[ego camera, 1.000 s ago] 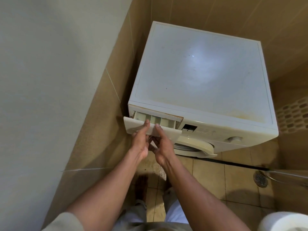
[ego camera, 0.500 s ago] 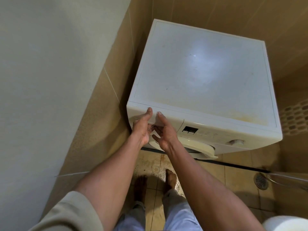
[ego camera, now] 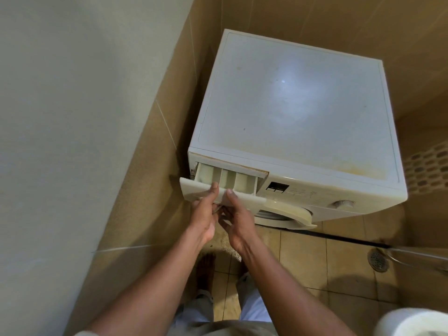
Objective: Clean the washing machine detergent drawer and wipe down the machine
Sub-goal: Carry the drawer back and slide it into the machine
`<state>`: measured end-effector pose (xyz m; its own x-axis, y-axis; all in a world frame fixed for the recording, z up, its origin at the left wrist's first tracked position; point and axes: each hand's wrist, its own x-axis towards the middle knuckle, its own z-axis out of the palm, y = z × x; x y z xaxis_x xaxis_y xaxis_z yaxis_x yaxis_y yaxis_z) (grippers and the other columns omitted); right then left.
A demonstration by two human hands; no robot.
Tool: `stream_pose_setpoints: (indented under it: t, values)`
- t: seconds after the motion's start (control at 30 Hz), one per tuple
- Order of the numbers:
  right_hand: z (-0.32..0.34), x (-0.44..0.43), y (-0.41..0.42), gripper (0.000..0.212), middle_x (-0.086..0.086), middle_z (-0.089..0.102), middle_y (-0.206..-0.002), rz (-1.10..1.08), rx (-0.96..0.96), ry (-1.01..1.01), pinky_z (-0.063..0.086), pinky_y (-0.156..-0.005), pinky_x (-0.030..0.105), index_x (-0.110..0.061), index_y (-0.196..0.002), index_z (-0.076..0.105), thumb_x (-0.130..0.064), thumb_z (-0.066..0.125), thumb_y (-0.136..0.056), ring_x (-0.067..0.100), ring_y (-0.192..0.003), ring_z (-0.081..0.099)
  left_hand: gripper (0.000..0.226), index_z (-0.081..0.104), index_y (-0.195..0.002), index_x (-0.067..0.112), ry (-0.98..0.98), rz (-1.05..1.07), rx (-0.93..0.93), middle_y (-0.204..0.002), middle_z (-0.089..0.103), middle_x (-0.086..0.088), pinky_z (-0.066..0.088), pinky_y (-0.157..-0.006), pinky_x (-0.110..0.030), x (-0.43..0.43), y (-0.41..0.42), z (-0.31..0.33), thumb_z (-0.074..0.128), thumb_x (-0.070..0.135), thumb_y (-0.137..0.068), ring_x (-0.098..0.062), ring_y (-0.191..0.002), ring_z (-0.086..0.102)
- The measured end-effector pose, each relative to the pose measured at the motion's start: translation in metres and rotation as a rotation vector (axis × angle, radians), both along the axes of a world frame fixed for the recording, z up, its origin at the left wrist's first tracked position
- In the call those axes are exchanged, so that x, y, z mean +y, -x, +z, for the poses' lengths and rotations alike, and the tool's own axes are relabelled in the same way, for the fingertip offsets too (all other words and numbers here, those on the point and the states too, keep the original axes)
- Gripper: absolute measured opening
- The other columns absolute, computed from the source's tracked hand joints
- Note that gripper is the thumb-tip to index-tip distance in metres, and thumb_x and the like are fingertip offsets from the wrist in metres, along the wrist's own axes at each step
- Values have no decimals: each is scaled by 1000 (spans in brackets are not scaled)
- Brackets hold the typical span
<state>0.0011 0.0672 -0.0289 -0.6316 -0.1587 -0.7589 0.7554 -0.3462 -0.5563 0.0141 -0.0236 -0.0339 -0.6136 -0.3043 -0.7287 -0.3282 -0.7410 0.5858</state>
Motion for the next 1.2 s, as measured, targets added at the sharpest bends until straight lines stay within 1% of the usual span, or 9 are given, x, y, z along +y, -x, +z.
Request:
stream_pose_setpoints:
  t: [0.17,0.47,0.57,0.73,0.9,0.97,1.07,1.13,1.2]
  values:
    - [3,12,-45,44,13,74,-111,26,-38,-16,49,-103,55,-6,-117,68,-28,78,-79,28,-111,68,54,58,-125,2,-23,17,-33,-113,73,-22,53,-100,-46,10,-48,2,72,29,-81,-33,-108,71]
    - [5,15,-57,54,15,74,-113,-17,-65,54,46,-106,52,-3,-123,64,-24,80,-76,27,-110,68,56,56,-130,5,-64,64,-18,-117,72,-21,54,-96,-46,12,-63,-6,74,26,-81,-32,-110,70]
    - [1,11,-46,56,13,74,-113,11,-57,20,44,-107,56,-6,-119,67,-30,82,-71,28,-117,64,55,57,-128,3,-54,66,-19,-119,70,-23,54,-99,-46,8,-50,-4,74,27,-81,-34,-112,69]
    - [2,-2,-1,59,10,73,-105,38,-25,-19,35,-110,58,-10,-109,68,-43,81,-62,26,-111,63,43,59,-122,2,-12,48,-2,-123,67,-29,55,-99,-48,0,-1,-5,73,26,-88,-38,-114,66]
    - [-4,-8,39,48,9,69,-102,7,0,2,46,-105,51,-7,-109,68,-36,81,-74,22,-100,64,39,58,-123,6,-25,33,23,-119,67,-23,54,-100,-50,-7,38,-2,72,25,-91,-35,-109,68]
    - [-10,-8,51,56,7,72,-107,26,-11,-11,38,-109,51,-8,-114,69,-41,83,-71,20,-104,65,35,61,-120,9,-28,39,32,-124,66,-23,53,-101,-52,-8,49,-1,72,24,-91,-39,-114,66]
    - [-16,-9,66,57,8,72,-118,66,-37,-24,24,-110,57,-12,-115,69,-46,83,-71,19,-113,65,44,63,-125,5,-34,47,23,-129,65,-24,58,-94,-47,-10,62,-4,75,26,-88,-39,-116,65]
    - [-17,-11,74,56,7,71,-119,83,-53,-29,22,-110,60,-15,-112,72,-48,84,-68,19,-114,65,50,62,-126,1,-28,34,23,-129,65,-25,60,-89,-42,-13,70,-5,76,29,-87,-38,-115,66]
    - [-18,-12,78,50,5,71,-113,91,-61,-35,24,-106,60,-17,-104,74,-49,84,-66,22,-114,65,53,62,-126,0,-23,10,27,-128,66,-25,59,-93,-43,-15,72,-9,75,31,-86,-37,-114,67]
